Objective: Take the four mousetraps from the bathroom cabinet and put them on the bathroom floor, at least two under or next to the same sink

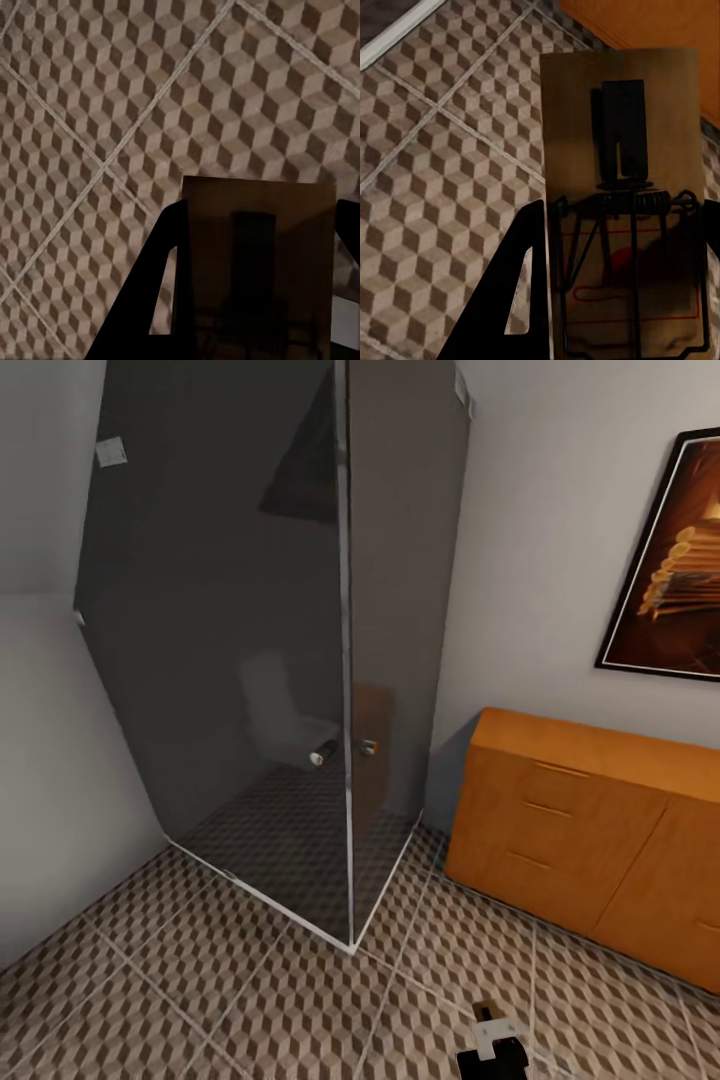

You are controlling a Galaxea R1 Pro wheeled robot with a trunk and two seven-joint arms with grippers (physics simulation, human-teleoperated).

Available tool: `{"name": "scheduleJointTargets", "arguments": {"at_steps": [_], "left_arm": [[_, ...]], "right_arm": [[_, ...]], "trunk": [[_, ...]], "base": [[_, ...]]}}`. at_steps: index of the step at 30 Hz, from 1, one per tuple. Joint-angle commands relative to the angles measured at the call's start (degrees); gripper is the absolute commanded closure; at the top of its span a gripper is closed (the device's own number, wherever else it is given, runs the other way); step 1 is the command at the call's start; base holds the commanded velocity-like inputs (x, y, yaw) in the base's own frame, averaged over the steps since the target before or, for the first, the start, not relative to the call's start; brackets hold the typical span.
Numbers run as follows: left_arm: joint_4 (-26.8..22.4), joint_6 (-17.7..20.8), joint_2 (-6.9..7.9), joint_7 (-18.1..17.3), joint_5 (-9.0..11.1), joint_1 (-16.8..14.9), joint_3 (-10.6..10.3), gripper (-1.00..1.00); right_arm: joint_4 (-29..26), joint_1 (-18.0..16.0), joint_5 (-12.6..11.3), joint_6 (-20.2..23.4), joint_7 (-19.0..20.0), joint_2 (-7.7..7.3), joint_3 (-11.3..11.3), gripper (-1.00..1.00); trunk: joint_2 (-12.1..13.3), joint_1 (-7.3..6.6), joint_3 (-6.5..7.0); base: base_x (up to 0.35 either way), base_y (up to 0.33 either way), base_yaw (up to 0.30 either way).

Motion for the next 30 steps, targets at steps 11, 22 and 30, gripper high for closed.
{"name": "scheduleJointTargets", "arguments": {"at_steps": [11, 22, 30], "left_arm": [[-0.59, -0.39, 0.07, 0.41, 0.52, -0.09, -0.45, 1.00], [-0.53, -0.39, 0.07, 0.41, 0.60, -0.09, -0.44, 1.00], [-0.55, -0.39, 0.09, 0.41, 0.60, -0.09, -0.44, 1.00]], "right_arm": [[0.17, -0.02, -0.41, -0.22, 2.75, -0.03, 0.60, 1.00], [0.23, 0.30, 2.87, -0.20, 4.93, -0.03, 0.60, 1.00], [0.23, 0.31, 2.99, -0.23, 4.96, -0.03, 0.60, 1.00]], "trunk": [[-0.05, 0.01, -0.07], [-0.05, 0.01, -0.07], [-0.05, 0.01, -0.07]], "base": [[0.000, 0.000, 0.292], [0.000, 0.000, 0.292], [0.000, 0.000, 0.292]]}}
